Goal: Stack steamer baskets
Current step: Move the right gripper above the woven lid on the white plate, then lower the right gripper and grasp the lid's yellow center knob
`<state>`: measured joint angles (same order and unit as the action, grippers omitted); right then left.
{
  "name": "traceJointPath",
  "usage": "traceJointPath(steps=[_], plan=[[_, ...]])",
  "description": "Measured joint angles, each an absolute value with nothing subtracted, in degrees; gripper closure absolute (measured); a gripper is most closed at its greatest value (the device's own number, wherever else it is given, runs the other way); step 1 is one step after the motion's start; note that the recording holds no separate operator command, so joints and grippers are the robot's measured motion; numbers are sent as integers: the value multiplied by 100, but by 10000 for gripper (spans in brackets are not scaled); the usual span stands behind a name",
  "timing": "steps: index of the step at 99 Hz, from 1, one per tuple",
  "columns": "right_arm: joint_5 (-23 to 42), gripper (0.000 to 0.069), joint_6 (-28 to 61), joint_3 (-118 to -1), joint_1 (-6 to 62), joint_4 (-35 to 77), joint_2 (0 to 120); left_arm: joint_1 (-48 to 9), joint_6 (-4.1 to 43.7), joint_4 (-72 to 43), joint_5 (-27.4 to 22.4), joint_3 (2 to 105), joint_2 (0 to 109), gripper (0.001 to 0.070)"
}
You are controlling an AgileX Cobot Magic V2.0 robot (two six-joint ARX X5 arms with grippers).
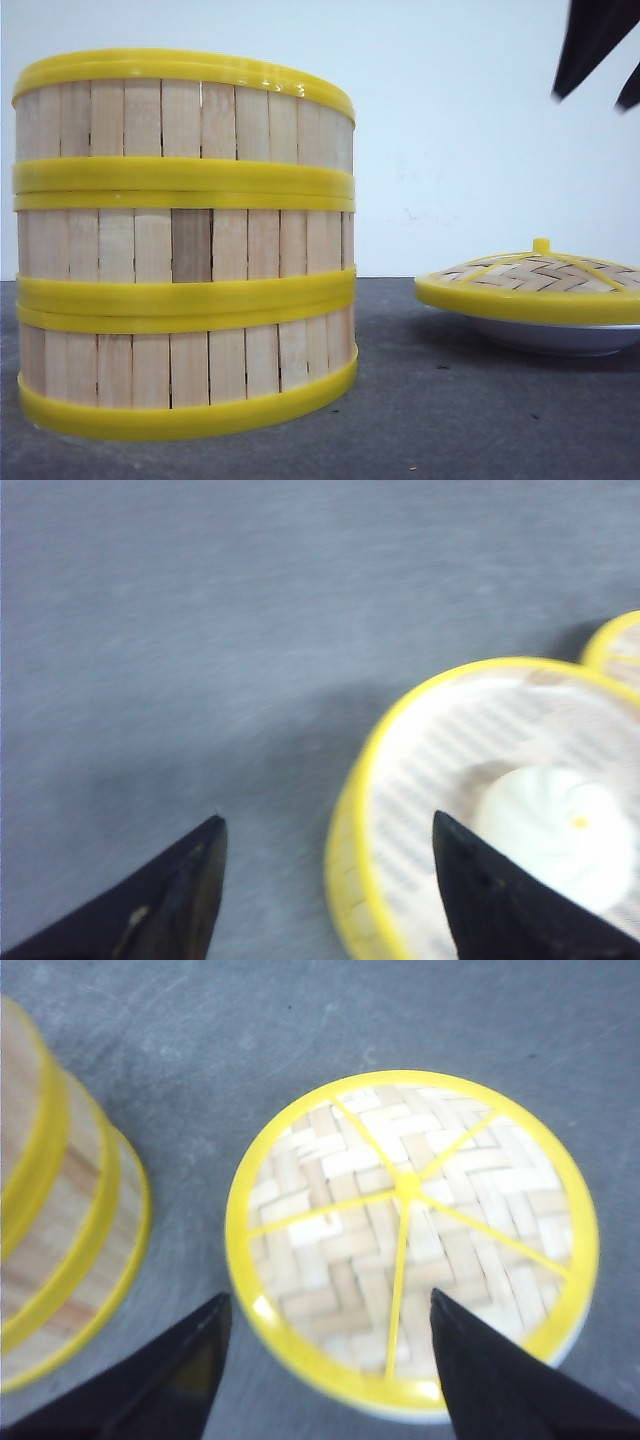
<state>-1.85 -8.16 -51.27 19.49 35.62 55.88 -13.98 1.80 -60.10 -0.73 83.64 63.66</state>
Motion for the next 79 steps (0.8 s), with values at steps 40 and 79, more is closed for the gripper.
traceJointPath(steps=[40,79], plan=[[-1052,207,-130,-5127,1131,2174,7612,-1146,237,-6154,32,6318,4799,318],[-1048,351,23,-5127,1164,1876,8093,-1120,331,-5841,51,5833,4534,318]])
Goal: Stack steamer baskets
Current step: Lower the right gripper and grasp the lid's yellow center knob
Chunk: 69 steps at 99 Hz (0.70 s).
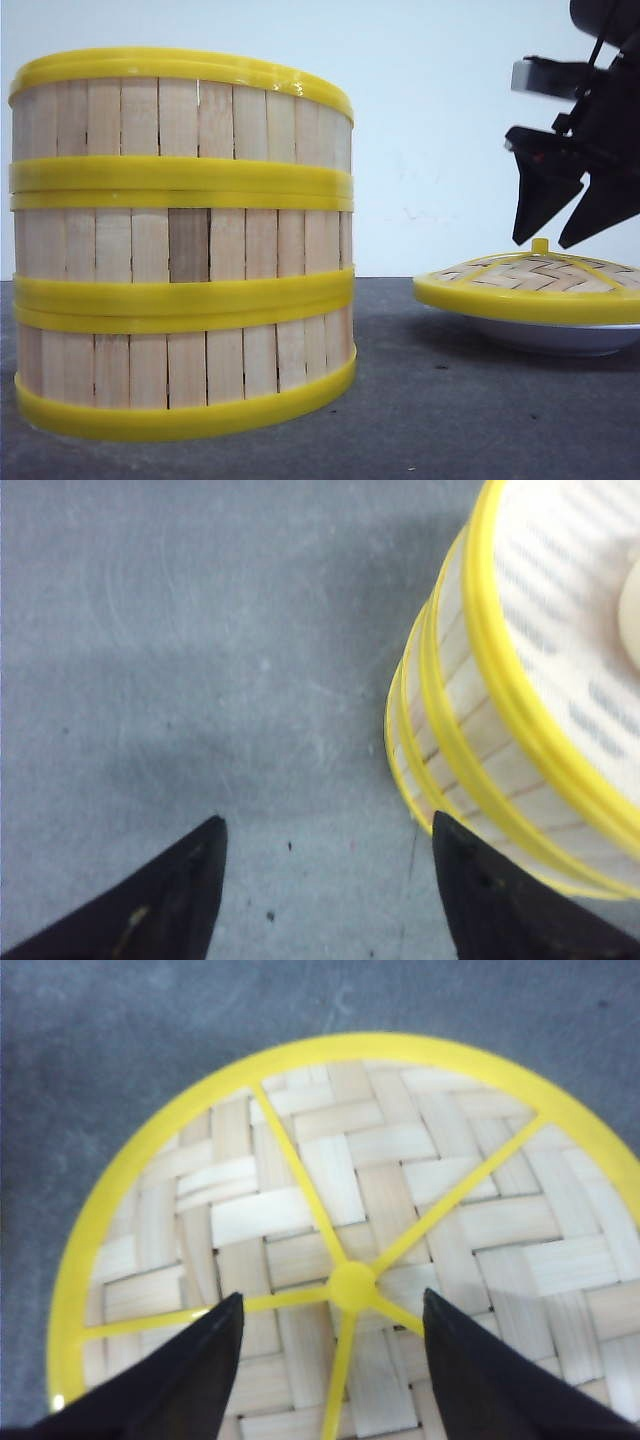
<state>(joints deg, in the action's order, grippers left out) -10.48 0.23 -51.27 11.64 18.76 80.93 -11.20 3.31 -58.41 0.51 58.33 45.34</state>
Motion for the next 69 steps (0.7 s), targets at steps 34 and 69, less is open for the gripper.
traceJointPath(steps=[34,69], plan=[[-1000,391,110,-5127,1192,1592,8298,-1120,392,-5677,54,5833,4534,318],[-1009,434,128,-5127,1199,1496,8313,-1114,392,-5636,54,5833,4534,318]])
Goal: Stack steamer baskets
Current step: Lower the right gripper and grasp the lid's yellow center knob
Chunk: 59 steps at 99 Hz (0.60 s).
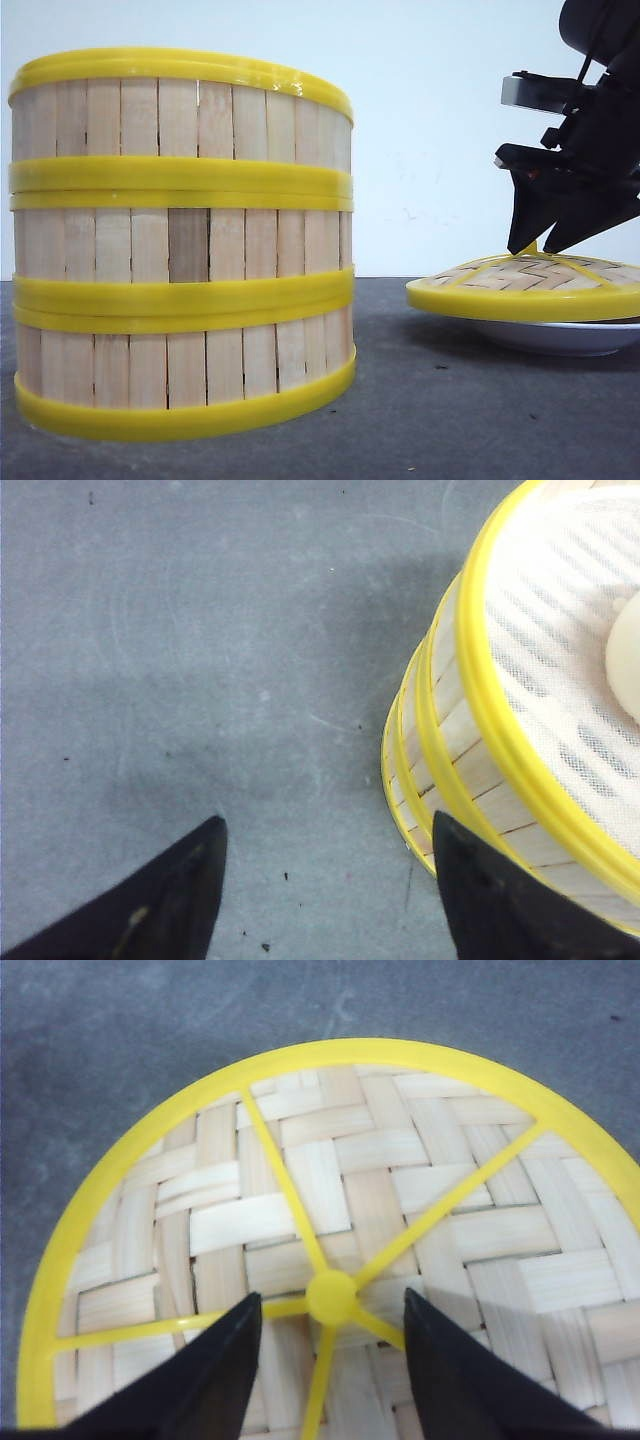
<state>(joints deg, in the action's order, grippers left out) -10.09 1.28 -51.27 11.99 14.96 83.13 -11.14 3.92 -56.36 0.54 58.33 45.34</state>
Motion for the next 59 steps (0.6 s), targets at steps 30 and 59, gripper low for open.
traceJointPath(steps=[30,59], plan=[[-1009,626,132,-5127,1199,1431,8320,-1114,392,-5634,54,5833,4534,318],[-1007,640,132,-5127,1199,1455,8248,-1114,392,-5634,54,5833,4534,318]])
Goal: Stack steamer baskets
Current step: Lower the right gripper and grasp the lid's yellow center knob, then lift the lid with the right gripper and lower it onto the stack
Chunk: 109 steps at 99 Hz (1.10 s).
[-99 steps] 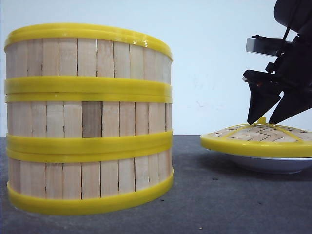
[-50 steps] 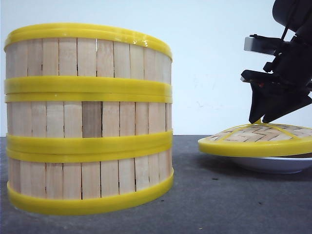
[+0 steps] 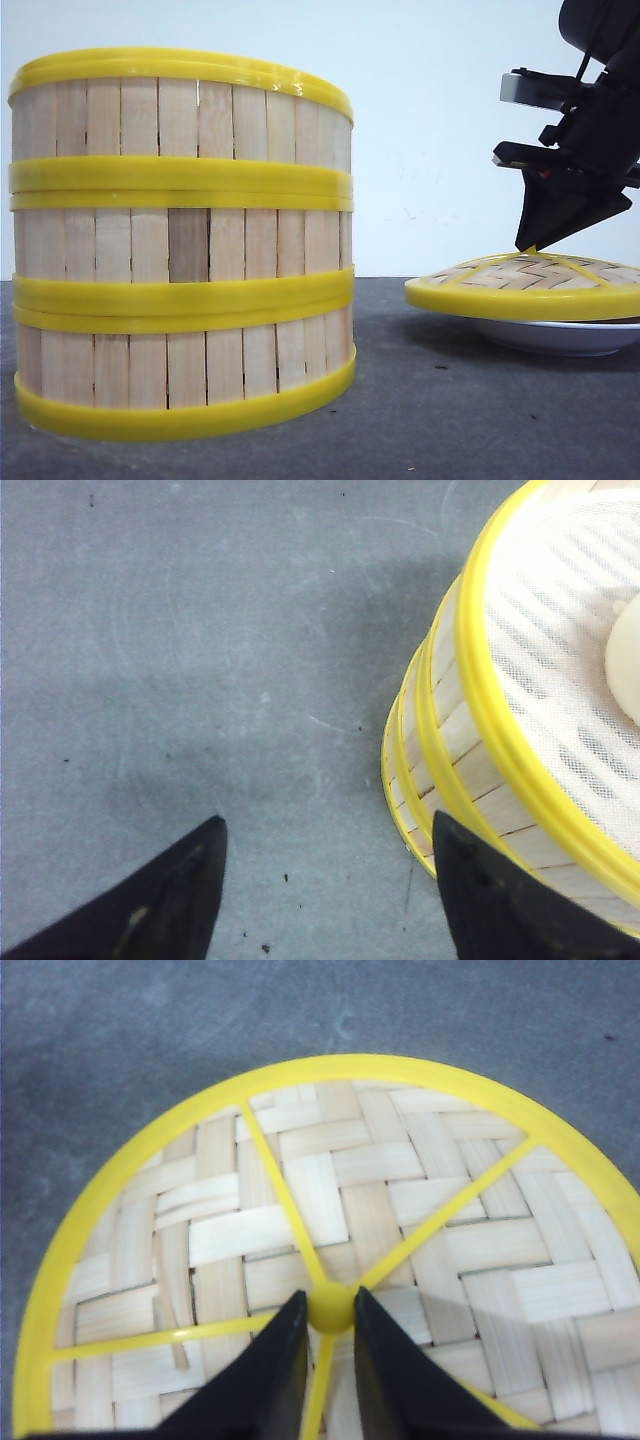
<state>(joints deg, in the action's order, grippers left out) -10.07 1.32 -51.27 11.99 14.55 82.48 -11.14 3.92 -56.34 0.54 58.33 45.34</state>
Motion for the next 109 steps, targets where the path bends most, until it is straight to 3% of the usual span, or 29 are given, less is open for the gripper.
traceJointPath(steps=[22,55,83,109], plan=[[-1013,641,132,-5378,1199,1894,7760,-1114,392,-5634,54,5833,4534,318],[-1466,643,200,-7448,1387,3710,7583,-1114,392,-5631,54,5833,4534,318],[-1730,643,217,-9124,2482,4353,7804,-1114,392,-5631,54,5833,4536,318],[-1756,643,329,-9977,3708,4762,8632,-1114,392,-5631,54,5833,4536,318]])
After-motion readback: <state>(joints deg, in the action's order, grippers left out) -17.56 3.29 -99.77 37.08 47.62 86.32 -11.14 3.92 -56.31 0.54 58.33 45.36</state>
